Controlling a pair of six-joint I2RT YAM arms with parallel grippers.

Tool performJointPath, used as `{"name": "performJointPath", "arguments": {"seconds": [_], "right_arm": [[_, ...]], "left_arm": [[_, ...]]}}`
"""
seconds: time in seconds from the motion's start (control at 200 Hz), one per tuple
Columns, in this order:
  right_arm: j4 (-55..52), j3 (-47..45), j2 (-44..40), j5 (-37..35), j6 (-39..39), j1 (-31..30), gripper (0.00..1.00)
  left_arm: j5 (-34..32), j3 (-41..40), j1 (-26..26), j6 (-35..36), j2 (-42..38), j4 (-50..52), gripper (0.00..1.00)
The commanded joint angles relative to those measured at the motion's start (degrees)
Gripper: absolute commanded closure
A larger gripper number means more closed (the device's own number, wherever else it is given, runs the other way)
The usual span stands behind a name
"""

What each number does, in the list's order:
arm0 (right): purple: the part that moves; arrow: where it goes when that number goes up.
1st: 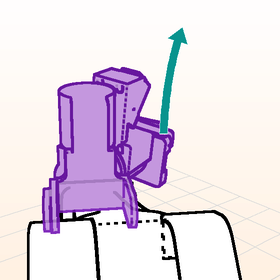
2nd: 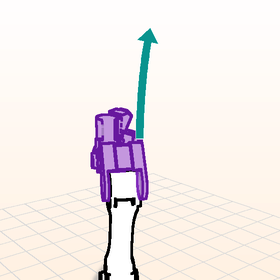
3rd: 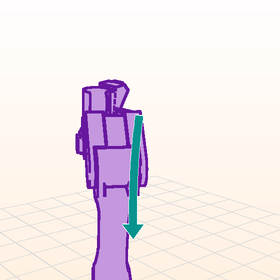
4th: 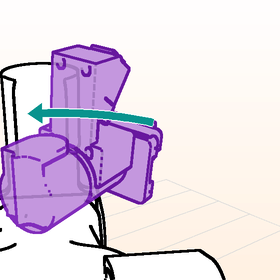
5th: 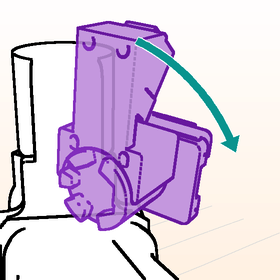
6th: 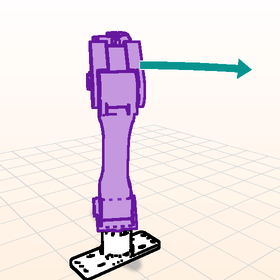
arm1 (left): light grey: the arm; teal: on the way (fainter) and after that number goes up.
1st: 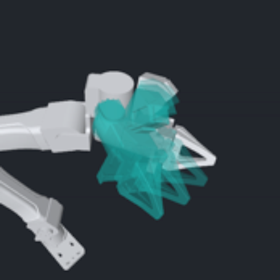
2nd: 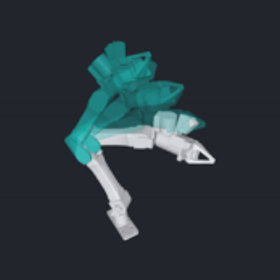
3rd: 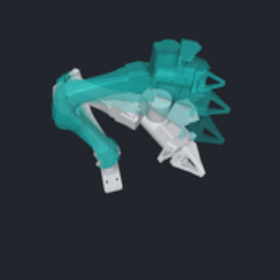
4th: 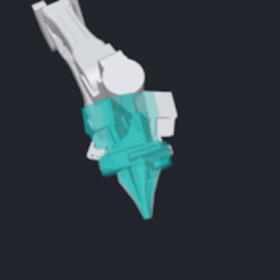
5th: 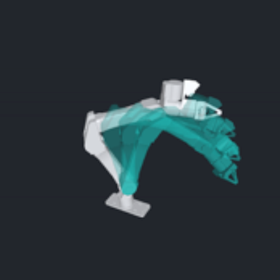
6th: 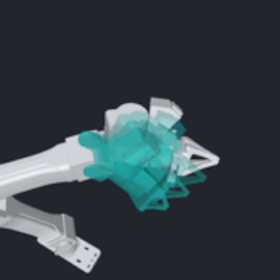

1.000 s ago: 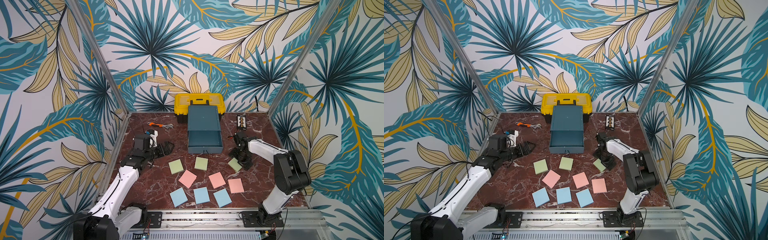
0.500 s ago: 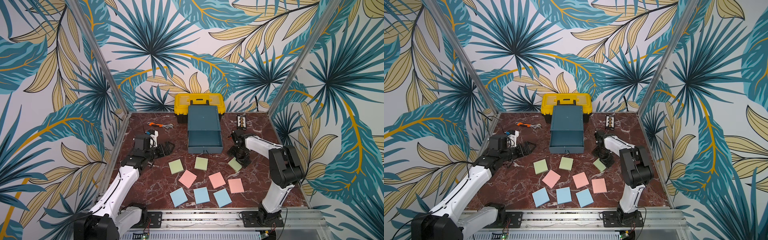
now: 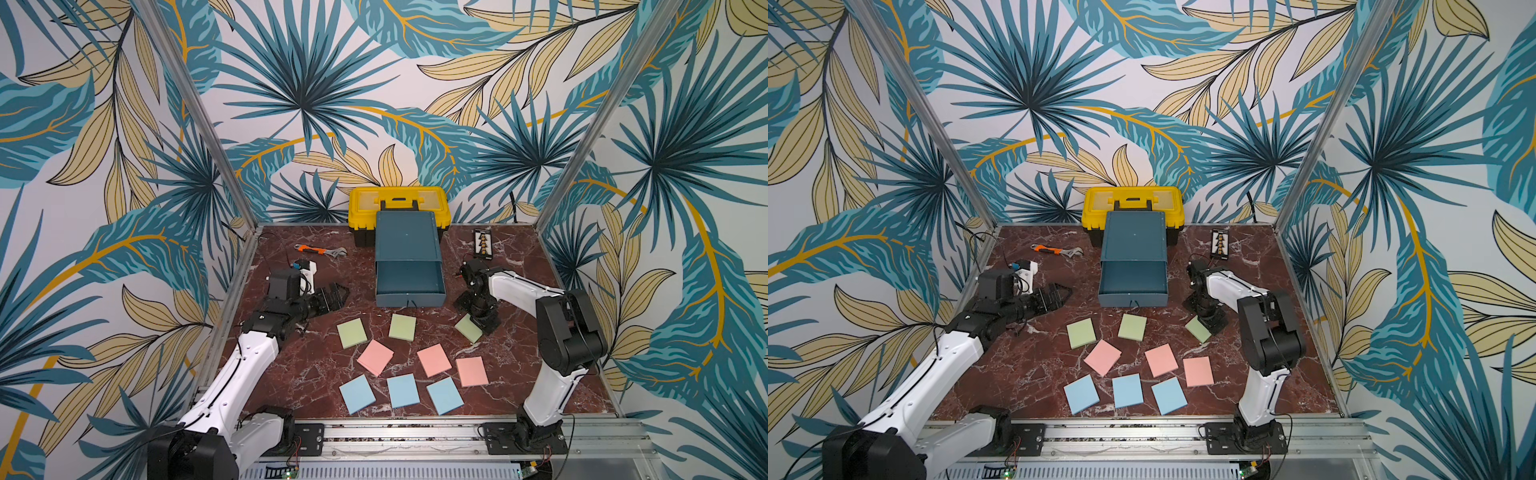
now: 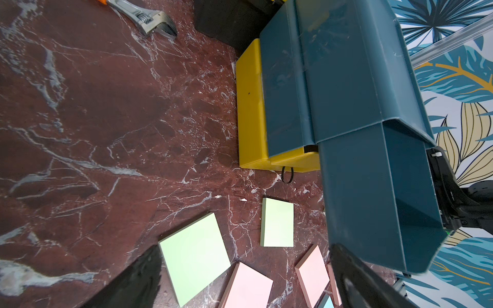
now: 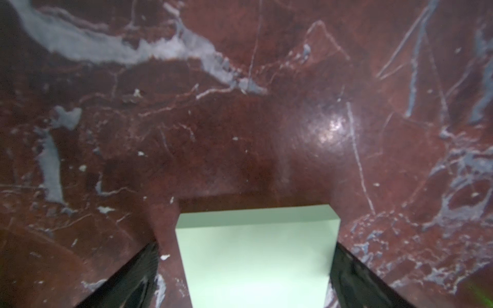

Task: Please put the sticky notes in the drawer by color
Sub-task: Pick up the sticky notes from the center of the board.

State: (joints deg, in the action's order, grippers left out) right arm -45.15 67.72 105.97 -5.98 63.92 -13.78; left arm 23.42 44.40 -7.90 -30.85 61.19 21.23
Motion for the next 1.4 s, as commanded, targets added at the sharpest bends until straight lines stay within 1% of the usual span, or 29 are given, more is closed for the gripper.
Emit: {"name": "performJointPath", "arguments": {"seconds": [0.0, 0.185, 0.366, 0.451, 0.681, 0.946, 1.082, 1.217, 1.392], "right_arm": [[-2.5, -3.2, 1.7, 0.7, 0.9, -1.4, 0.04], [1.2, -7.8, 0.5, 2.1, 2.0, -2.6, 0.04], [3.1, -9.3, 0.7, 2.7, 2.3, -2.9, 0.03], [3.9, -9.9, 0.8, 2.7, 2.4, -3.0, 0.05], [5.2, -10.9, 0.8, 3.1, 2.4, -3.0, 0.18], [7.2, -12.9, -1.0, 3.5, 2.0, -3.0, 0.24], [7.4, -13.5, -2.1, 3.9, 1.9, -3.0, 0.25], [5.9, -12.7, -4.9, 3.5, 1.3, -3.0, 0.25], [0.1, -8.5, -11.9, -1.0, -2.2, -3.1, 0.23]], "left_arm": [[0.4, 0.0, -0.3, 1.1, -1.5, -0.3, 0.00], [-0.2, -0.6, -0.3, 0.9, -2.8, -0.1, 0.00], [0.0, -0.2, -0.2, 0.7, -2.6, 0.4, 0.00], [0.0, 0.0, -0.3, 0.5, -2.7, 0.4, 0.00], [-0.2, 0.0, -0.3, 0.3, -2.9, 0.7, 0.00], [-0.4, 0.2, -0.3, 0.4, -2.8, 1.0, 0.00], [-0.5, 0.1, -0.3, 0.4, -2.8, 1.0, 0.00], [-0.5, 0.2, -0.3, 0.3, -2.9, 1.3, 0.00], [-0.3, 0.7, -0.3, -0.2, -3.2, 1.4, 0.00]]}}
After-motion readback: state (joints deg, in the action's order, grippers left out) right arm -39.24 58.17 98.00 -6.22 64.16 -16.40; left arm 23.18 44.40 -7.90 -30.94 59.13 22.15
